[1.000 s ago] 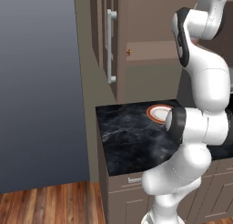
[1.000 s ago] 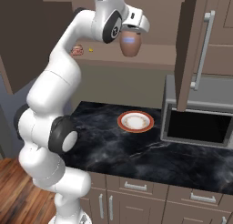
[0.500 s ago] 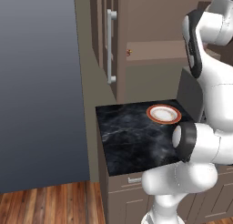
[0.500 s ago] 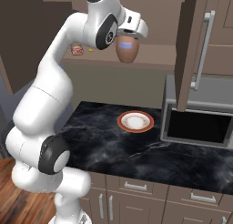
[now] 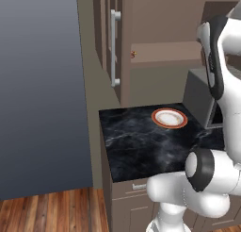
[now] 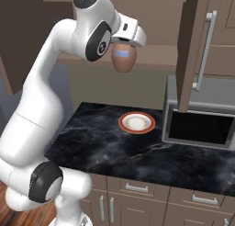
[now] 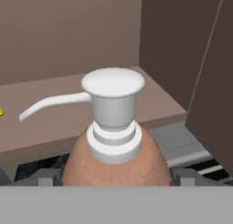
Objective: Pick the bar soap and soap dispenser from the cabinet and place them on the counter.
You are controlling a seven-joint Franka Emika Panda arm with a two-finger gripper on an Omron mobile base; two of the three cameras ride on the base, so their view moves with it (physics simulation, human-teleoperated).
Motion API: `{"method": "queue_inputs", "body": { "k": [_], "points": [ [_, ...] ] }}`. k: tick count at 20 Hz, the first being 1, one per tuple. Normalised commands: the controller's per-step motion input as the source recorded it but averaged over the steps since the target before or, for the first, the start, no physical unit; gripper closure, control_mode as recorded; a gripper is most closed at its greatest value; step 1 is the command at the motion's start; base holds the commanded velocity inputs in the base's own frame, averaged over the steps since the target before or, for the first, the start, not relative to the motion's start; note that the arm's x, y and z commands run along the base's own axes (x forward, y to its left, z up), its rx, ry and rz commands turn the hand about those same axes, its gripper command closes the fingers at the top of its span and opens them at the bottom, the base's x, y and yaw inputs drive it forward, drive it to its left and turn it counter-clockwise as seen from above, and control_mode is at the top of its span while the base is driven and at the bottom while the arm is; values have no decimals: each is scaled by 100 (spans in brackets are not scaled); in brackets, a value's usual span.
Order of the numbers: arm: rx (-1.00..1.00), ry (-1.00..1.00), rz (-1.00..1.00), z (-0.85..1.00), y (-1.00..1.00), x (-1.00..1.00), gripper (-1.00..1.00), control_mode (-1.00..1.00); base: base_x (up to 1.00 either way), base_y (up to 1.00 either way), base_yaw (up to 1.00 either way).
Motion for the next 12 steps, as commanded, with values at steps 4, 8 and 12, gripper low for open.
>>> {"method": "queue_inputs", "body": {
  "k": [4, 8, 12],
  "points": [
    [2, 0, 0, -3, 4, -77, 100, -100, 0, 0, 0],
    [0, -3, 0, 0, 17, -69, 100, -100, 0, 0, 0],
    [0, -1, 0, -3, 22, -66, 100, -100, 0, 0, 0]
  ]
}}
